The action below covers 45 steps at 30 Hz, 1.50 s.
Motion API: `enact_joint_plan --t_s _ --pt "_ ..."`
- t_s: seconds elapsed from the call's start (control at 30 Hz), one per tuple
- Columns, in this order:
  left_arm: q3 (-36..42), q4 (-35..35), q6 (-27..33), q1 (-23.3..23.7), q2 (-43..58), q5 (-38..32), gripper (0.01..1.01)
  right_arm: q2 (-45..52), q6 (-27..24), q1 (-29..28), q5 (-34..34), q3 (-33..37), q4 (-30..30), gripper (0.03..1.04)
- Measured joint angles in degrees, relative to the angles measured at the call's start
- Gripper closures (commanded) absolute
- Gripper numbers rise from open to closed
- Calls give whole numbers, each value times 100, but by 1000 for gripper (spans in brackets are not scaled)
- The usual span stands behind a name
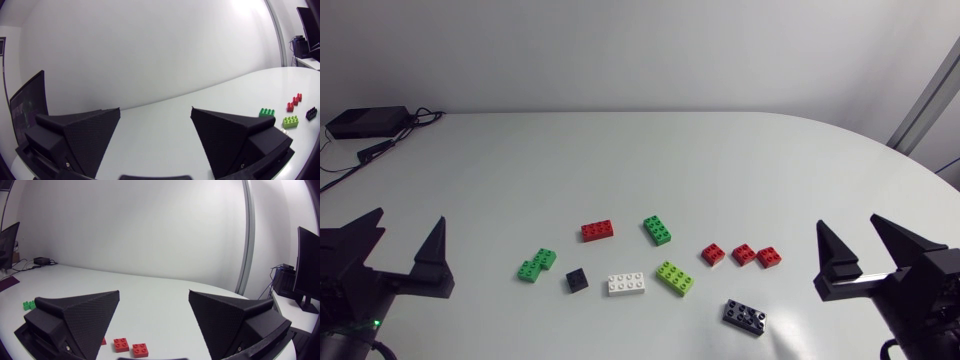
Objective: Separate the duplo bricks
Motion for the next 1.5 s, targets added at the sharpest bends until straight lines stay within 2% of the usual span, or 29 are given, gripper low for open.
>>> enact_joint_plan --t_s 0.2,0.4,0.87,1.07,1.3,1.5 --pt "0 -85 -160 299 0 221 43 0 0 -205 -13 0 -33 70" --pt "0 -94 -162 334 0 251 43 0 0 -354 -13 0 -33 70" --pt "0 -109 -321 695 0 256 43 0 0 -376 -13 0 -33 70" --pt "0 -72 -420 684 0 258 43 0 0 -374 -13 0 -33 70" --pt "0 -48 -319 302 0 302 43 0 0 -374 -13 0 -33 70" --pt "0 -50 -286 264 0 304 43 0 0 -376 -13 0 -33 70"
